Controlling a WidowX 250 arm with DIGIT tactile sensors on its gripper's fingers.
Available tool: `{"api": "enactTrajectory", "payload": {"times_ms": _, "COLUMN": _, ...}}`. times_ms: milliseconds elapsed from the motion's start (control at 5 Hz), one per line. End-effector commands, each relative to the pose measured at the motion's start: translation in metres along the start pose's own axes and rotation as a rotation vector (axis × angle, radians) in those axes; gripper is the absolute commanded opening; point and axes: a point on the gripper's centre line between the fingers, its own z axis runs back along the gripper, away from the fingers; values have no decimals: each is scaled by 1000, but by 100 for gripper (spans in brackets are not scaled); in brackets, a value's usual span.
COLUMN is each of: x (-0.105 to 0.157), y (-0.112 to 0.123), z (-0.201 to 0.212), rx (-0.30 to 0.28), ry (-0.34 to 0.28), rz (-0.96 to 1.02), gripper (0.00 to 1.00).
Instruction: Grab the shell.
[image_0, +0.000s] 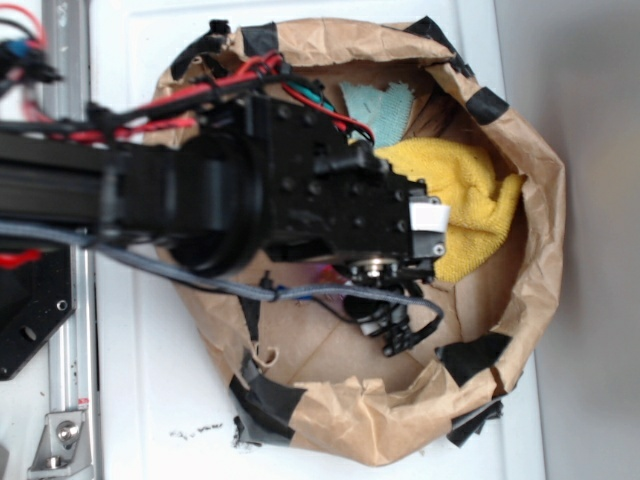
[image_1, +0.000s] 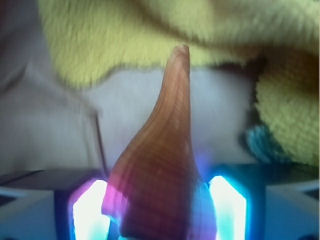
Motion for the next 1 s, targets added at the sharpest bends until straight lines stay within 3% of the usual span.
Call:
{"api": "enactTrajectory", "payload": {"times_ms": 0, "x": 1, "y": 7, "z": 120, "rx": -102, "ry": -181, "rz": -325, "gripper": 0}}
{"api": "enactTrajectory", "payload": {"times_ms": 200, "x": -9, "y": -4, "z": 154, "rx": 18, "ry": -180, "rz": -428, "gripper": 0}}
{"api": "enactTrajectory", "payload": {"times_ms": 400, "x": 0, "y": -13, "z": 150, "rx": 42, "ry": -164, "rz": -477, "gripper": 0}}
{"api": "enactTrajectory", "payload": {"times_ms": 600, "x": 7, "y": -11, "z": 149, "rx": 31, "ry": -154, "rz": -481, "gripper": 0}}
{"api": "enactTrajectory", "payload": {"times_ms": 800, "x": 7, "y": -11, "z": 143, "rx": 50, "ry": -171, "rz": -474, "gripper": 0}}
